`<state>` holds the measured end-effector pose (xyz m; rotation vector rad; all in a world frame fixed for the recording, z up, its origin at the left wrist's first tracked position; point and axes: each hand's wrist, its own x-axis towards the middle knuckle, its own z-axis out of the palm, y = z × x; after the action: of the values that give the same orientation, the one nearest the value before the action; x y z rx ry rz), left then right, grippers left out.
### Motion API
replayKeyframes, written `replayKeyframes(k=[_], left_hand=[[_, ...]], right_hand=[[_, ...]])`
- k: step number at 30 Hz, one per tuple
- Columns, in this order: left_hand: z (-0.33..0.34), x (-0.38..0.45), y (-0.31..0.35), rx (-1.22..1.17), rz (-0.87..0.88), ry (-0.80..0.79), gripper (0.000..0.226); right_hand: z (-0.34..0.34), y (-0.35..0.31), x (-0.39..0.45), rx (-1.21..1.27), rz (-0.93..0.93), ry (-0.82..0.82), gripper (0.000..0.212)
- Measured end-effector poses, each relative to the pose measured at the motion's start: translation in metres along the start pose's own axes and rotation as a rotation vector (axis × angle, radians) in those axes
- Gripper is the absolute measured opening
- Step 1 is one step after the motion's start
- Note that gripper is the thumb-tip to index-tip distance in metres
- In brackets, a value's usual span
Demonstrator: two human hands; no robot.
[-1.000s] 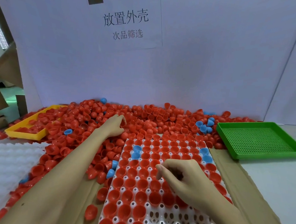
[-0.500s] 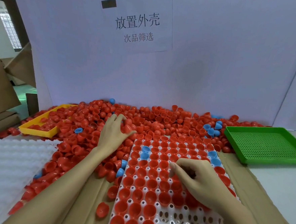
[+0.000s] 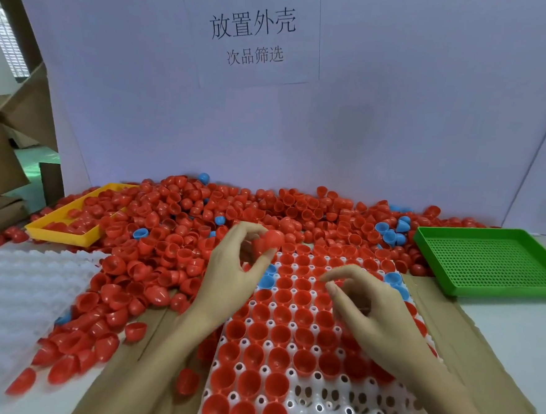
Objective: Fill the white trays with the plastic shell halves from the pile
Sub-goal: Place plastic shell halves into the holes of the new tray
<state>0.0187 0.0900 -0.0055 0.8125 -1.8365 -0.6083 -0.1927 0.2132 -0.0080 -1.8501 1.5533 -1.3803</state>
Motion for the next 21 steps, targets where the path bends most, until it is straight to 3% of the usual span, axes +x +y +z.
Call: replayKeyframes(k=[4,6,8,10,12,17,21], left_hand=[[0.015,-0.023,0.013,0.077,0.21,-0.11,0.02],[0.02,-0.028,0.017,0.076,0.286,-0.155,0.025],[0.022,-0.031,0.018,0.078,0.329,-0.156,0.032],[0.022,-0.032,0.019,0.071,0.316,-0.141,0.041],[0.021,-0.034,0.019,0.04,0.266,-0.118,0.048],[0.018,-0.035,0.022,-0.104,0.122,-0.1,0.045],[0.016,-0.037,0.025,-0.145,0.104,-0.12,0.045]], right_hand=[[0.006,-0.005,0.0,0.213,0.068,0.031,0.043],[0.007,-0.007,-0.001,0.227,0.077,0.019,0.043],[0.008,-0.007,-0.001,0.206,0.064,0.0,0.029],[0.008,-0.005,-0.001,0.198,0.055,-0.003,0.022],[0.007,-0.003,-0.001,0.167,0.042,0.008,0.03],[0.006,-0.001,-0.002,0.094,0.003,0.008,0.044],[0.007,-0.002,-0.002,0.065,-0.031,0.022,0.047]])
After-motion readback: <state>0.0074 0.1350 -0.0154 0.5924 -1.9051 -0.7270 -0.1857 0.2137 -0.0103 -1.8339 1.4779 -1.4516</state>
